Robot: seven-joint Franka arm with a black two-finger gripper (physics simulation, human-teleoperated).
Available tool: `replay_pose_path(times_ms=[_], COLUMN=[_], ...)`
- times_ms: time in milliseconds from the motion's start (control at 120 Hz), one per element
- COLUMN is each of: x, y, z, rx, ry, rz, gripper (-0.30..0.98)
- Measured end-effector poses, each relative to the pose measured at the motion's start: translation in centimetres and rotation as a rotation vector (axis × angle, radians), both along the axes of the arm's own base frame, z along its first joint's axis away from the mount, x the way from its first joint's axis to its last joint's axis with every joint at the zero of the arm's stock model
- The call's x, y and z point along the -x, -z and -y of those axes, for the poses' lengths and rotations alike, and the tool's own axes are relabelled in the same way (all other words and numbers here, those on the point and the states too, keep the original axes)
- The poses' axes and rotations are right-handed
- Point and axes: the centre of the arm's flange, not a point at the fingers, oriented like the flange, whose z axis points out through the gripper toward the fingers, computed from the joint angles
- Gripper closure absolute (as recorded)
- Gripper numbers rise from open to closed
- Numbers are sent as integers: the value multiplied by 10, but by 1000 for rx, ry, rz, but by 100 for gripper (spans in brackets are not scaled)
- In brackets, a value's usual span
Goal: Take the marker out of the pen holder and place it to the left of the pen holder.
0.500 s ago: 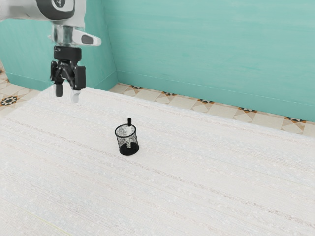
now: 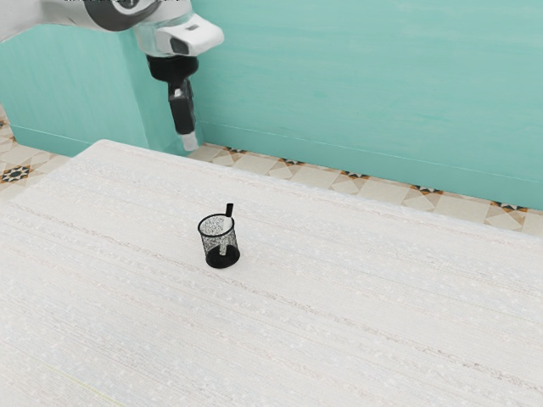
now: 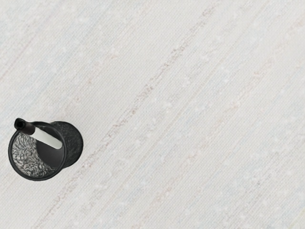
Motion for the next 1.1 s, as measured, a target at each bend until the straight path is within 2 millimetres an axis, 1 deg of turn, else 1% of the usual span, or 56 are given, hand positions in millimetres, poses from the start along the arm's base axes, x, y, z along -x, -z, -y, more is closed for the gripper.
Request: replay_pose_path(times_ms=[33,67,100,108,133,150,167,208,250,292,325,367,433,467,500,550,583,617,667,717,808,842,925,1100], x=[6,13,15,14,10,3,-5,-23,-35,-47,-55,-63,-74,-81,-87,-98,-107,-119,-137,-148,-157,-158,-160,-162], y=[0,4,16,22,40,58,77,125,164,204,227,242,257,257,252,232,221,220,230,242,259,264,278,295], z=[36,71,101,107,118,119,115,95,81,76,69,61,52,51,50,49,43,34,21,6,-28,-37,-45,-63], rx=[-17,-33,-44,-46,-49,-47,-43,-28,-8,18,32,37,30,21,8,-19,-39,-47,-50,-56,-82,-88,-89,-97], ry=[139,280,421,453,534,576,608,668,734,807,859,920,1022,1075,1126,1179,1188,1183,1166,1138,1059,1033,989,898], rz=[3,-3,-23,-32,-60,-86,-112,-169,-204,-230,-235,-223,-199,-180,-154,-95,-60,-33,-11,-5,-14,-20,-31,-46], gripper=[3,2,2,2,2,2,2,2,2,1,1,1,1,1,1,1,0,0,0,0,0,0,0,0])
